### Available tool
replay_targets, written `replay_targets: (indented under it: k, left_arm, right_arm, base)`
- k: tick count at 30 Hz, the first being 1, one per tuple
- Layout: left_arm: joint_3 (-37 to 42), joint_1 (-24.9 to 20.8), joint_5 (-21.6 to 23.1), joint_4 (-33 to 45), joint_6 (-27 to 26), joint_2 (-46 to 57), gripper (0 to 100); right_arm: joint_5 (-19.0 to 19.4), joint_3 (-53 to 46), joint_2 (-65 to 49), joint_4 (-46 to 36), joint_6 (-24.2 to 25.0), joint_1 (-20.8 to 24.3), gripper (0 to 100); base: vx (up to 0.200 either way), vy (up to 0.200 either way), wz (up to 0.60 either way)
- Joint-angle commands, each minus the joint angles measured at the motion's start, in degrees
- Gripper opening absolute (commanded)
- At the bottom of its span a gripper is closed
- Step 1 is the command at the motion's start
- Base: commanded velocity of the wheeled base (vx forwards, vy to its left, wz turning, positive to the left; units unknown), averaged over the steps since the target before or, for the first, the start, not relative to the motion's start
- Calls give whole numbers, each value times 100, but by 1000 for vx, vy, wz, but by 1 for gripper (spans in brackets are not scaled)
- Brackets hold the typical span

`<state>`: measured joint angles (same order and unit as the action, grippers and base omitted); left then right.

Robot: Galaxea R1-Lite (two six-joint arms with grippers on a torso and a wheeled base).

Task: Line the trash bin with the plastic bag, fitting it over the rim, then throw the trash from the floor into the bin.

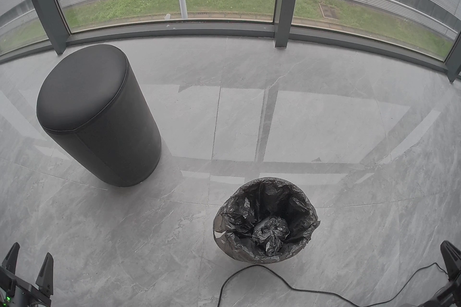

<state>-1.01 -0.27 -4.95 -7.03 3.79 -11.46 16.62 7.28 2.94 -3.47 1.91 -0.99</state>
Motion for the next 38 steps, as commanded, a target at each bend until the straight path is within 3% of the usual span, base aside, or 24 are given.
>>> replay_targets:
  k: [1,4,8,13,19,20,22,26,28,29,30,31,32,33,34,38]
  left_arm:
    - [92,-808,-507,431,-142,548,100]
    - [101,-782,-929,334,-265,548,100]
    - [101,-738,-2045,308,-467,557,100]
    - [57,-711,-3073,501,-414,557,100]
    - [5,-527,-2959,668,-344,566,100]
    - [5,-518,-3346,677,210,566,100]
    - [5,-518,-3724,686,596,566,100]
    - [5,-527,-3715,703,781,566,100]
    - [5,-544,-3346,686,886,566,100]
    - [13,-544,-2766,677,922,566,100]
    - [13,-544,-2572,677,913,566,100]
    - [22,-544,-1377,642,843,566,100]
    - [22,-536,-700,607,693,566,100]
    - [31,-536,-525,589,632,566,100]
    - [57,-544,47,449,280,557,100]
    - [92,-536,117,405,166,566,100]
  right_arm:
    - [-1626,-710,-285,330,-455,81,0]
    - [-1600,-719,-285,330,-341,81,0]
    - [-1609,-728,-285,339,-227,81,0]
    - [-1609,-719,-285,339,-244,81,0]
    - [-1600,-719,-285,339,-297,81,0]
    - [-1600,-719,-285,339,-279,81,0]
    - [-1591,-719,-285,330,-288,81,0]
    - [-1591,-719,-285,339,-279,81,0]
    - [-1600,-719,-285,347,-279,81,0]
    - [-1600,-719,-285,347,-279,81,0]
    - [-1600,-719,-285,347,-279,81,0]
    - [-1600,-728,-285,347,-279,81,0]
    - [-1600,-728,-285,339,-279,81,0]
    - [-1600,-728,-285,347,-270,81,0]
    - [-1609,-728,-285,347,-270,81,0]
    - [-1609,-719,-285,339,-270,81,0]
  base:
    - [0,0,0]
    - [0,0,0]
    - [0,0,0]
    - [0,0,0]
    - [0,0,0]
    - [0,0,0]
    - [0,0,0]
    - [0,0,0]
    - [0,0,0]
    - [0,0,0]
    - [0,0,0]
    - [0,0,0]
    - [0,0,0]
    - [0,0,0]
    - [0,0,0]
    - [0,0,0]
